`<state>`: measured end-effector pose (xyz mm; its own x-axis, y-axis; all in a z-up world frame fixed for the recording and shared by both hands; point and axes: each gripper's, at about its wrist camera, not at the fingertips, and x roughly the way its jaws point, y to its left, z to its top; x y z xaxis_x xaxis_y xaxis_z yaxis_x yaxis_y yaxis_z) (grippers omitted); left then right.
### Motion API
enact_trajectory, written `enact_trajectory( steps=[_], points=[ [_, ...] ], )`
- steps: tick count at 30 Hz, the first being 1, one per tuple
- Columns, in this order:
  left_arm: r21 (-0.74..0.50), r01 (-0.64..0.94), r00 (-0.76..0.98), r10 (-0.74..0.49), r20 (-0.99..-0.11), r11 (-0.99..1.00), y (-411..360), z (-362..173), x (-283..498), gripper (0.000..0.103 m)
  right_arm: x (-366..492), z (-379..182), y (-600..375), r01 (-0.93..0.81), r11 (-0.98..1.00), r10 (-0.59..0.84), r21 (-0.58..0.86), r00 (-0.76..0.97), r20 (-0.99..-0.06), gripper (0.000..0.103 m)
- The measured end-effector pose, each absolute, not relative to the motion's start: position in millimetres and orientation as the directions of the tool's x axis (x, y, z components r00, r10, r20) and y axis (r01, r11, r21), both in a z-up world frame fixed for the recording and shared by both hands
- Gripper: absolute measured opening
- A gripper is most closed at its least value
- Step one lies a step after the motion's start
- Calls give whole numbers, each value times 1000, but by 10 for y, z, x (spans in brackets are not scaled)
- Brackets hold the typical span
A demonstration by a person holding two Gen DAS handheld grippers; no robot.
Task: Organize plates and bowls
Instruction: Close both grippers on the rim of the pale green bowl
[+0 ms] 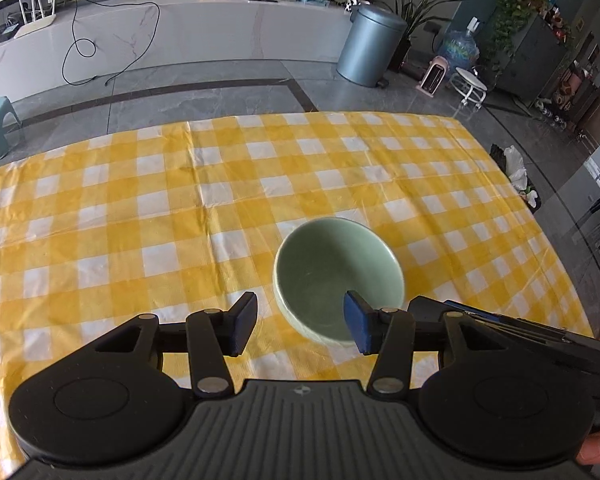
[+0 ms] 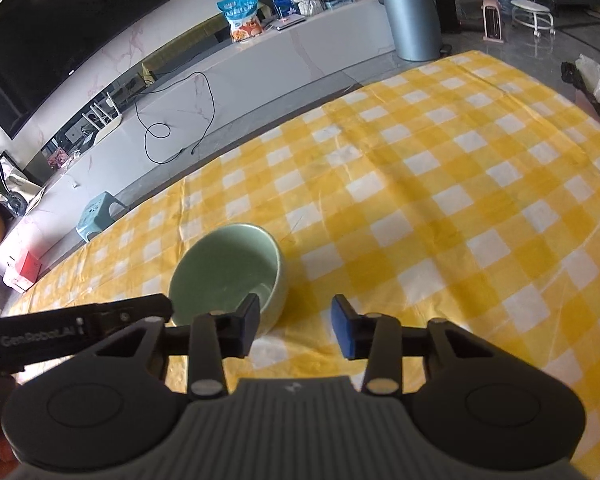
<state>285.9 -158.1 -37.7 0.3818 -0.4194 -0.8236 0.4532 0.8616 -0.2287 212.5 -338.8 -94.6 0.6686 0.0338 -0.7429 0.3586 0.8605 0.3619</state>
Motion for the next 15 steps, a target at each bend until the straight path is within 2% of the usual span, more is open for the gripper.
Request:
enact_trajectory(
  steps=[3, 8, 12, 15],
  points=[
    [-225, 437, 366, -401, -840, 871, -1634, -479, 2982, 53, 2273, -1001, -3361, 365, 861, 33, 355, 656, -754, 31],
    [-243, 410, 324, -390, -862, 879, -1688, -635, 3126, 37, 2492, -1103, -3308, 383, 867, 16, 319, 618, -786, 24],
    [-237, 409, 302, -376, -876, 881, -1749, -719, 3171, 29, 2602, -1198, -3313, 396, 861, 24, 318, 592, -805, 23],
    [-232, 402, 298, -366, -882, 886, -1764, -746, 3187, 21, 2646, -1240, -3318, 401, 852, 46, 335, 581, -813, 17]
  ],
)
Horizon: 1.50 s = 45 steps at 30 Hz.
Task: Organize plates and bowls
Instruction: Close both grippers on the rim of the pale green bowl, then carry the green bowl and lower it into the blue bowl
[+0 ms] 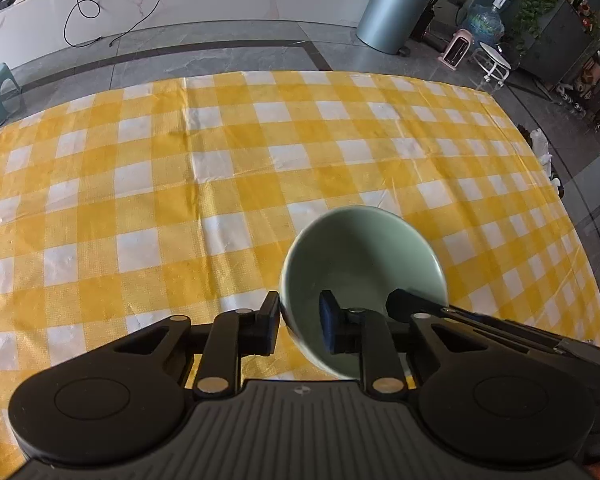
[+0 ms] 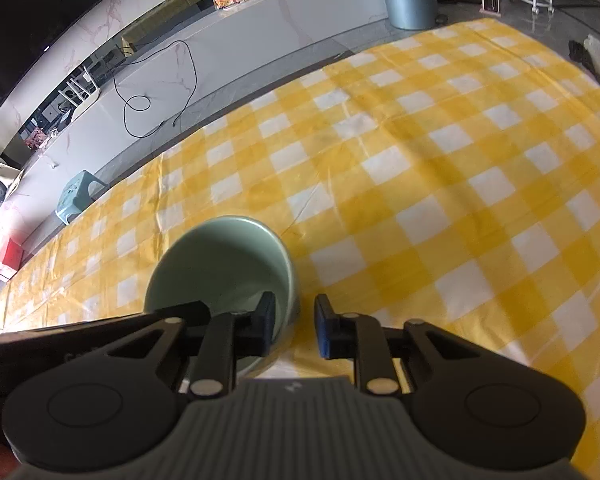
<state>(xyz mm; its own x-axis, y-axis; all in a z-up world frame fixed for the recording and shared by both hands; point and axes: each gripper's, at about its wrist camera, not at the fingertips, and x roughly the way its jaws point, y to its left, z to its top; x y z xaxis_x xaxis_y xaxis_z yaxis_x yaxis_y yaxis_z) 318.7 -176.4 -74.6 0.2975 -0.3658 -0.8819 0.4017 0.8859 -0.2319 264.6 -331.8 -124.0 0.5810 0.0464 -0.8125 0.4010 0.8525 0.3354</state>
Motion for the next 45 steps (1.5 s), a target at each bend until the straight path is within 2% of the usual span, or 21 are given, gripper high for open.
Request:
enact_trajectory(
  steps=[5, 14, 23, 32, 45],
  points=[
    [-214, 388, 301, -343, -890, 897, -1764, -757, 3204, 13, 2697, -1263, -3306, 424, 838, 48, 343, 569, -821, 12],
    [-213, 382, 337, -351, -874, 899, -1683, -481, 2998, 11, 2527, -1090, -3250, 424, 833, 50, 356, 583, -811, 10],
    [-219, 378, 408, -375, -833, 899, -1423, 98, 2525, 11, 2052, -536, -3039, 369, 842, 61, 393, 659, -750, 9],
    [-210, 331, 495, -359, -791, 920, -1036, 581, 1863, 11, 1392, -127, -2643, 284, 848, 130, 449, 708, -694, 9],
    [-318, 256, 459, -405, -791, 913, -774, 338, 1232, 11, 634, -233, -2461, 276, 846, 167, 457, 676, -718, 8]
  ],
)
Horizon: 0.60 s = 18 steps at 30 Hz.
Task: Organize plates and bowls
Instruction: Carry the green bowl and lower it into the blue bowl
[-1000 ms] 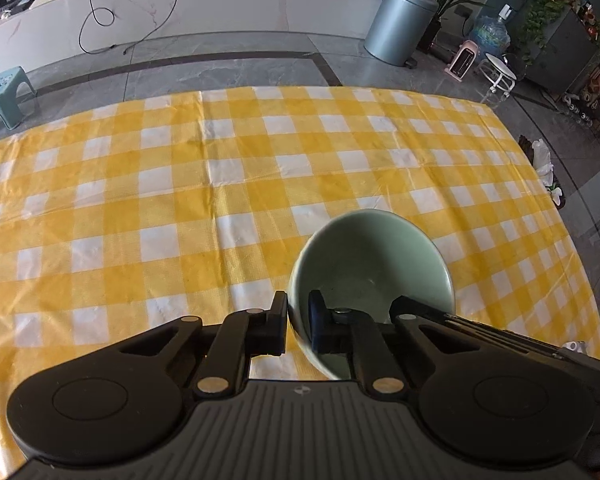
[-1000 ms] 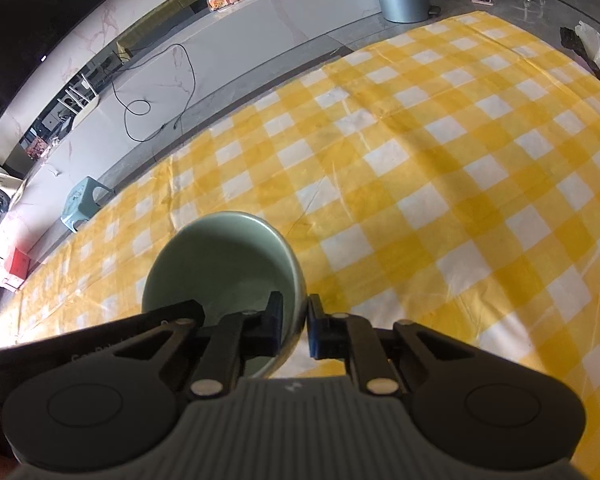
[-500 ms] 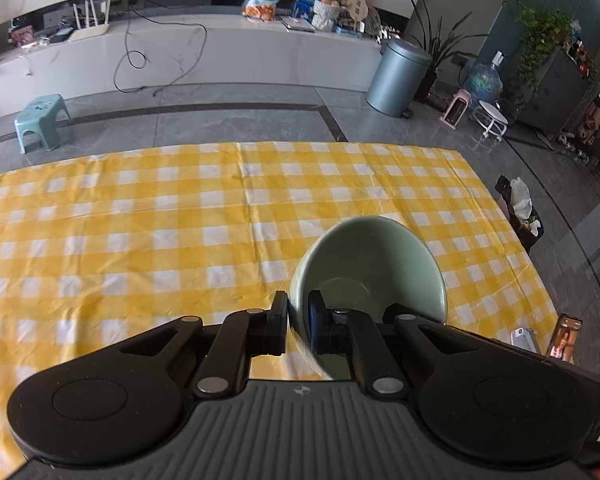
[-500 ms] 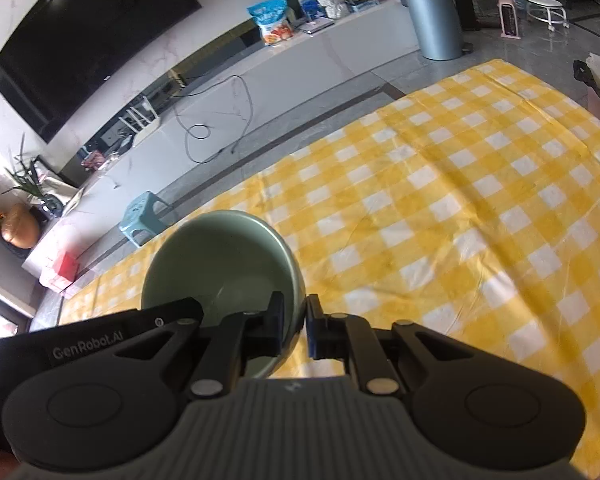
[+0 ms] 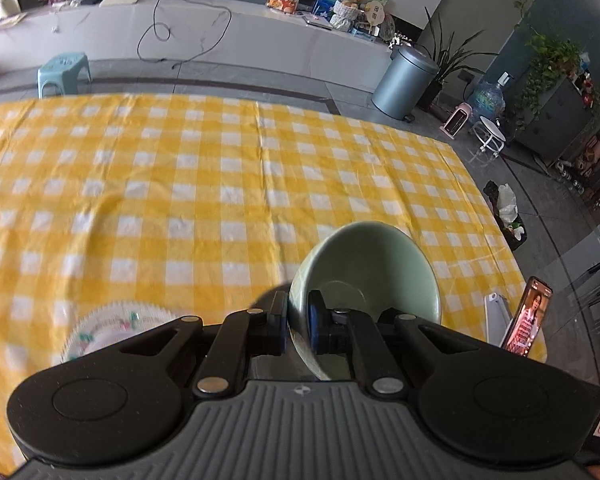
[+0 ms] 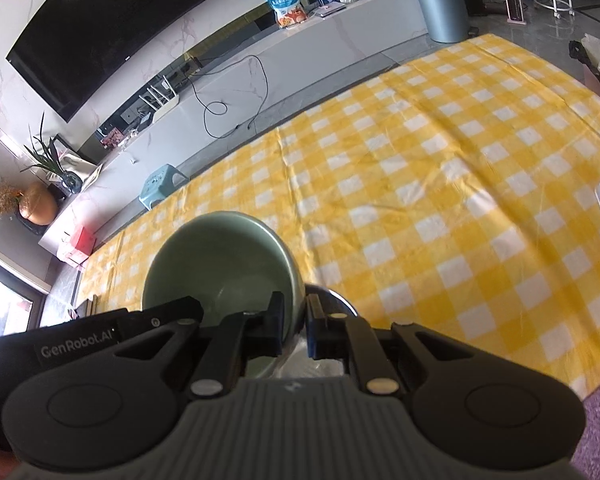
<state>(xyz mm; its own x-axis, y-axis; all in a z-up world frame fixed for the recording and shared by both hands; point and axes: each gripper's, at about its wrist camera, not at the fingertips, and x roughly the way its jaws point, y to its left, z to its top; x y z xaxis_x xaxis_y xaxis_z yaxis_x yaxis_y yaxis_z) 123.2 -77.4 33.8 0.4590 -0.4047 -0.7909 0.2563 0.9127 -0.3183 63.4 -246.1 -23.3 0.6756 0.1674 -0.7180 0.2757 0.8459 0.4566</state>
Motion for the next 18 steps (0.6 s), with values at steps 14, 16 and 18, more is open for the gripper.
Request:
enact_trajectory(
  steps=[14, 16, 18],
  points=[
    [-375, 166, 436, -409, -802, 912, -616, -25, 947, 11, 485, -526, -2406, 289, 859, 173, 423, 613, -771, 7],
    [-370, 159, 434, -402, -806, 915, -615, -54, 950, 11, 494, -560, -2403, 288, 860, 178, 422, 605, -776, 7],
    [-357, 165, 435, -393, -810, 919, -629, -68, 956, 12, 509, -598, -2393, 287, 861, 181, 419, 597, -781, 7]
  ],
)
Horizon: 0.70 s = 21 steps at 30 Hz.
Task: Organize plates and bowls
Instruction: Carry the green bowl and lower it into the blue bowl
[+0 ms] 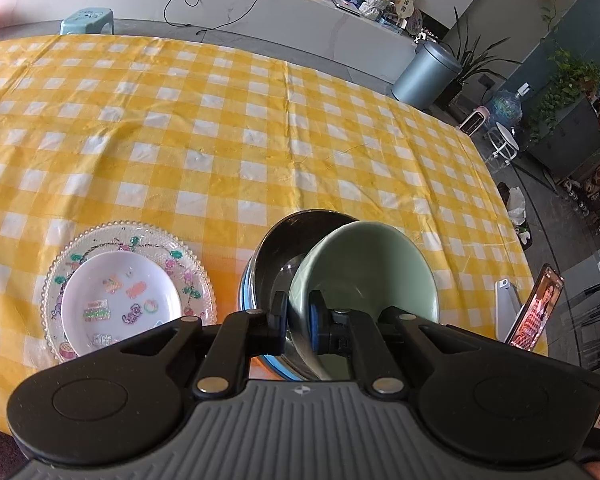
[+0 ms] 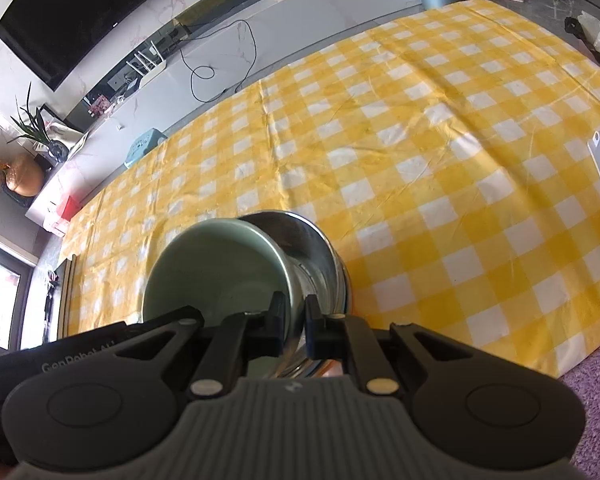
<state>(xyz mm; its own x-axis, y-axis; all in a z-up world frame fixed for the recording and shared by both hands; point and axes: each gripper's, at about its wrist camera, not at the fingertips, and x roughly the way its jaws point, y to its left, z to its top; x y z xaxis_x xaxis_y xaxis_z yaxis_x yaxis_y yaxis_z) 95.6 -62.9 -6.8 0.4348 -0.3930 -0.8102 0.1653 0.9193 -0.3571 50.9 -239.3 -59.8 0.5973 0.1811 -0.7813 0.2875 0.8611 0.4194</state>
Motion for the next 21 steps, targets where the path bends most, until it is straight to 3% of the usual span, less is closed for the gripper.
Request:
enact_trajectory(
  steps=[10, 21],
  points=[
    [-252, 226, 446, -330, -832, 941, -757, -95, 975, 11, 577, -673, -2327, 276, 891, 142, 360, 584, -799, 7],
    [-262, 235, 440, -343, -830, 936, -737, -112, 1047, 11, 668, -699, -2289, 262, 920, 94, 293, 579, -810, 7]
  ],
)
